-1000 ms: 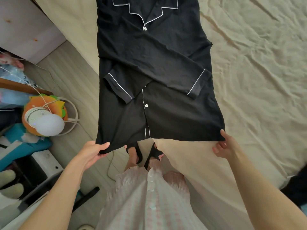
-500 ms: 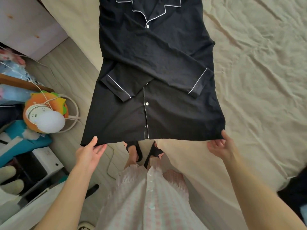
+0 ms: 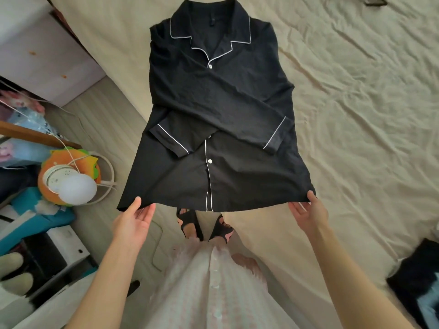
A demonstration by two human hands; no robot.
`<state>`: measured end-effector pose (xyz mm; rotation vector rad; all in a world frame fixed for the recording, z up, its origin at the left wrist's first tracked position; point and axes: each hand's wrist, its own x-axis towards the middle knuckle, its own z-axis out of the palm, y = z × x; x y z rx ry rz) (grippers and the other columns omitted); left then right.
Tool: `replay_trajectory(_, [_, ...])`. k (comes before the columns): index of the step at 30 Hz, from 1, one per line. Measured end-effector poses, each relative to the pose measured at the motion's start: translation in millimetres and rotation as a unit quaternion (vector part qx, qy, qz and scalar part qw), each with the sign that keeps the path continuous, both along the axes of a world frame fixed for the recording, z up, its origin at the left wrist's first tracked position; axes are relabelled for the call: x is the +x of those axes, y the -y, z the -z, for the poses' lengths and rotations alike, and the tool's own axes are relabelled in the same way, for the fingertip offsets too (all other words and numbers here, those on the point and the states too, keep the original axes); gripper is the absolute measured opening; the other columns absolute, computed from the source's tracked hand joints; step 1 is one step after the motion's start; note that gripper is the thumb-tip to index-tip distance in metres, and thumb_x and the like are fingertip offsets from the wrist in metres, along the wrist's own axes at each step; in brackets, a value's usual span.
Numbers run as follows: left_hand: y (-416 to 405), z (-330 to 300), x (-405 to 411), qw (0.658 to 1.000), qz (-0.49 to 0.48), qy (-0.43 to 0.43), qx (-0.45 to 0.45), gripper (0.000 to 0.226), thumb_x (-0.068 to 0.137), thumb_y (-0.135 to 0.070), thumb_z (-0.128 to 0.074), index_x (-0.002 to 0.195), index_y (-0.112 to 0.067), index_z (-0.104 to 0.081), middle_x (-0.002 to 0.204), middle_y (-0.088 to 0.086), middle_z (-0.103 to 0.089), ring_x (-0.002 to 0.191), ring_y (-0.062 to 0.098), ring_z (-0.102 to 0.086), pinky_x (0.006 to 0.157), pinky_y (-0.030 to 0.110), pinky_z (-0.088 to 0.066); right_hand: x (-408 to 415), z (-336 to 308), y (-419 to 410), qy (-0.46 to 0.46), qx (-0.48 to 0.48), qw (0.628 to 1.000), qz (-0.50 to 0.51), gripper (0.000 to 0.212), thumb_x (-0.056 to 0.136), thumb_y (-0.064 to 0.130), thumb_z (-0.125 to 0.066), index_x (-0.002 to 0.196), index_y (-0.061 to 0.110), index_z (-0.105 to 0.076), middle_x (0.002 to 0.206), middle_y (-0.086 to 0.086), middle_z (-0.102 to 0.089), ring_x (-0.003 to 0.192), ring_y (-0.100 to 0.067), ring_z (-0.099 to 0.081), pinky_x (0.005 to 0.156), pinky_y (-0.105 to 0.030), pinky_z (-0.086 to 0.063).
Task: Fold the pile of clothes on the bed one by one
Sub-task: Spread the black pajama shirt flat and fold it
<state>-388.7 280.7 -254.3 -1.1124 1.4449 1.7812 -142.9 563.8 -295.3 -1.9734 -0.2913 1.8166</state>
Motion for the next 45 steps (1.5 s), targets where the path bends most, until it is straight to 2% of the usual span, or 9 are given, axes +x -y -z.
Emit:
replay_trajectory(8, [-59.9, -49.8, -86.3, 0.993, -0.014, -0.094, 0.068, 0.002, 0.093, -0.005, -0.054, 0.094, -0.002, -0.054, 0.097, 0.014, -0.062, 0.083, 0.021, -0.066, 0.085, 0.032, -0.055, -65.4, -65.2, -81.6, -0.153, 0.04, 0.986, 0.049, 0.014, 0.097, 0.019, -0.052, 0.09, 0.008, -0.056, 0.096, -0.006, -0.062, 0.088, -0.022, -0.062, 0.078, -0.03, -0.057])
replay_trajectory(13, [-120.6, -59.7, -168.7, 0.98, -0.064, -0.115, 0.148, 0.018, 0.092, -0.001, -0.054, 0.11, 0.001, -0.053, 0.101, 0.021, -0.061, 0.082, 0.029, -0.067, 0.059, 0.029, -0.057, -139.1, -82.2, -151.4, -0.225, 0.064, 0.971, 0.052, 0.017, 0.1, 0.018, -0.047, 0.102, 0.003, -0.054, 0.102, -0.012, -0.063, 0.086, -0.029, -0.063, 0.074, -0.038, -0.056])
replay_trajectory(18, [-198.4, -55.4, -267.2, 0.971, -0.087, -0.132, 0.18, 0.031, 0.092, 0.002, -0.053, 0.123, 0.004, -0.05, 0.104, 0.026, -0.06, 0.081, 0.033, -0.066, 0.055, 0.031, -0.057, -227.8, -85.7, -230.0, -0.244, 0.094, 0.963, 0.064, 0.022, 0.101, 0.017, -0.043, 0.1, -0.002, -0.055, 0.097, -0.016, -0.066, 0.082, -0.035, -0.066, 0.066, -0.038, -0.06])
replay_trajectory(24, [-298.0, -32.7, -388.1, 0.969, -0.072, -0.158, 0.178, 0.014, 0.092, 0.003, -0.051, 0.105, 0.005, -0.055, 0.096, 0.025, -0.06, 0.065, 0.033, -0.069, 0.052, 0.031, -0.056, -336.8, -61.8, -334.1, -0.236, 0.116, 0.963, 0.063, 0.026, 0.101, 0.015, -0.041, 0.093, -0.005, -0.056, 0.088, -0.018, -0.068, 0.081, -0.034, -0.067, 0.063, -0.037, -0.06])
replay_trajectory(28, [-349.7, -2.6, -439.5, 0.975, 0.022, -0.18, 0.129, 0.029, 0.098, -0.004, -0.044, 0.126, 0.003, -0.046, 0.11, 0.016, -0.059, 0.09, 0.027, -0.064, 0.066, 0.031, -0.057, -391.2, -29.5, -385.0, -0.215, 0.139, 0.967, 0.005, 0.023, 0.101, 0.018, -0.041, 0.105, 0.0, -0.056, 0.095, -0.013, -0.07, 0.106, -0.033, -0.061, 0.074, -0.042, -0.057])
replay_trajectory(33, [-348.5, 43.4, -419.5, 0.949, 0.23, -0.217, -0.016, 0.038, 0.096, -0.011, -0.051, 0.133, -0.01, -0.045, 0.119, 0.003, -0.058, 0.107, 0.019, -0.06, 0.091, 0.034, -0.052, -400.1, 16.7, -361.9, -0.164, 0.112, 0.975, -0.103, 0.023, 0.097, 0.018, -0.046, 0.119, 0.012, -0.053, 0.131, -0.009, -0.054, 0.132, -0.026, -0.042, 0.096, -0.04, -0.046])
replay_trajectory(37, [-292.5, 84.6, -365.5, 0.91, 0.267, -0.227, -0.221, 0.026, 0.093, -0.019, -0.056, 0.119, -0.022, -0.055, 0.121, -0.001, -0.058, 0.104, 0.012, -0.058, 0.087, 0.025, -0.047, -356.0, 43.3, -306.0, -0.084, 0.09, 0.98, -0.159, 0.037, 0.101, 0.02, -0.042, 0.136, 0.008, -0.043, 0.127, -0.009, -0.055, 0.105, -0.023, -0.06, 0.085, -0.036, -0.051])
replay_trajectory(40, [-237.9, 109.9, -320.0, 0.901, 0.223, -0.181, -0.324, 0.036, 0.091, -0.024, -0.061, 0.125, -0.016, -0.051, 0.125, 0.005, -0.056, 0.107, 0.016, -0.053, 0.088, 0.028, -0.041, -309.4, 60.2, -258.0, -0.008, 0.022, 0.987, -0.157, 0.033, 0.102, 0.033, -0.038, 0.119, 0.007, -0.051, 0.114, -0.011, -0.059, 0.09, -0.018, -0.064, 0.074, -0.029, -0.049])
replay_trajectory(45, [-190.1, 133.5, -277.5, 0.973, 0.186, 0.059, -0.125, 0.049, 0.084, -0.054, -0.054, 0.117, -0.018, -0.051, 0.113, 0.004, -0.059, 0.105, 0.023, -0.056, 0.088, 0.04, -0.044, -263.2, 79.1, -223.6, 0.096, -0.057, 0.992, -0.053, 0.058, 0.098, 0.048, -0.041, 0.136, 0.004, -0.04, 0.111, -0.007, -0.052, 0.11, -0.024, -0.055, 0.091, -0.033, -0.044])
